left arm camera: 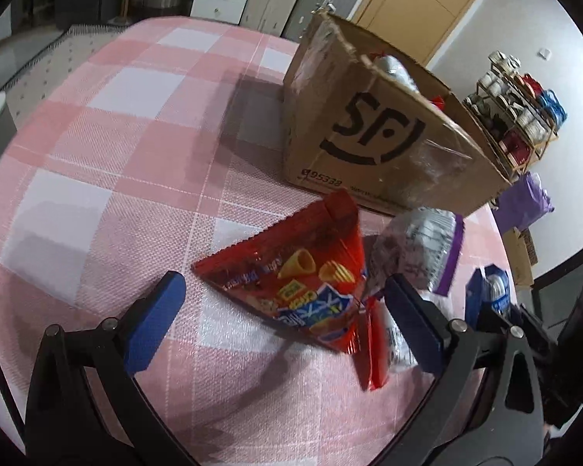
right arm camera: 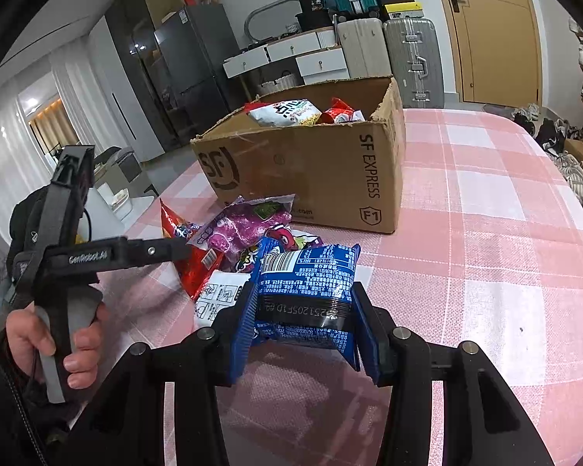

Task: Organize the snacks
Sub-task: 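Grasp the blue biscuit pack with the right tool while the left approaches the red wafer pack, then grasp the red wafer pack with the left tool while the right carries the biscuit pack toward the box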

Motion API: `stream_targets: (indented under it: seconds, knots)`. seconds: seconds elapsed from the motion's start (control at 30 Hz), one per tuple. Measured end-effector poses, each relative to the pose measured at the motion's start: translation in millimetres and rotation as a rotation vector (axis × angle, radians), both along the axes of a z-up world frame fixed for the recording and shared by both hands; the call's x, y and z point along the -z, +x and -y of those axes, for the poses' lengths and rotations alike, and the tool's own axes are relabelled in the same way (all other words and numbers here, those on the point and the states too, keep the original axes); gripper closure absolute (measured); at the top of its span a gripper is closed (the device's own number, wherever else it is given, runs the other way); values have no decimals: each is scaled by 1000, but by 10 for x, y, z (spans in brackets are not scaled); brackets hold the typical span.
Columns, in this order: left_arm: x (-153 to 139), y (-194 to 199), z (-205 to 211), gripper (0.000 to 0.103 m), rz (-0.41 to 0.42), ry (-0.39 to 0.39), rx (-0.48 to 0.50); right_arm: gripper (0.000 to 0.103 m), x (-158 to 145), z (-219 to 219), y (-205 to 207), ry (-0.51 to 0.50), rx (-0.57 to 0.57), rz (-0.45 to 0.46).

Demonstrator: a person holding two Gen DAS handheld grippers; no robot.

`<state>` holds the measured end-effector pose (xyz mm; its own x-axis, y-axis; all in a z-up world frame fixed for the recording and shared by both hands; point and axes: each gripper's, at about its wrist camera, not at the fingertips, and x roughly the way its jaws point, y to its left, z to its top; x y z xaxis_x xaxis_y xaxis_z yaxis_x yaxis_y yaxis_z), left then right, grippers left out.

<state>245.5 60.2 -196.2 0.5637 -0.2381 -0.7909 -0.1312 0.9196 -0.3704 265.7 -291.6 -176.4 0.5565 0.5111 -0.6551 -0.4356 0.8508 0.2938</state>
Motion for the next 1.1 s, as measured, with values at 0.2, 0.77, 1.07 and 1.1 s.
stream_targets:
  seconds: [0.2, 0.77, 1.07, 1.1]
  knots:
    - [12, 105, 5, 9, 15, -22, -15, 56, 7, -4, 4, 1, 2, -3]
    - [-45, 59, 237, 48, 14, 83, 39, 56, -6, 17, -2, 13, 9, -2]
    - [-106, -42, 190, 48, 33, 89, 47, 56, -64, 68, -49, 18, 19, 8]
    - [-128, -68, 192, 48, 38, 97, 46, 56, -73, 68, -54, 19, 20, 10]
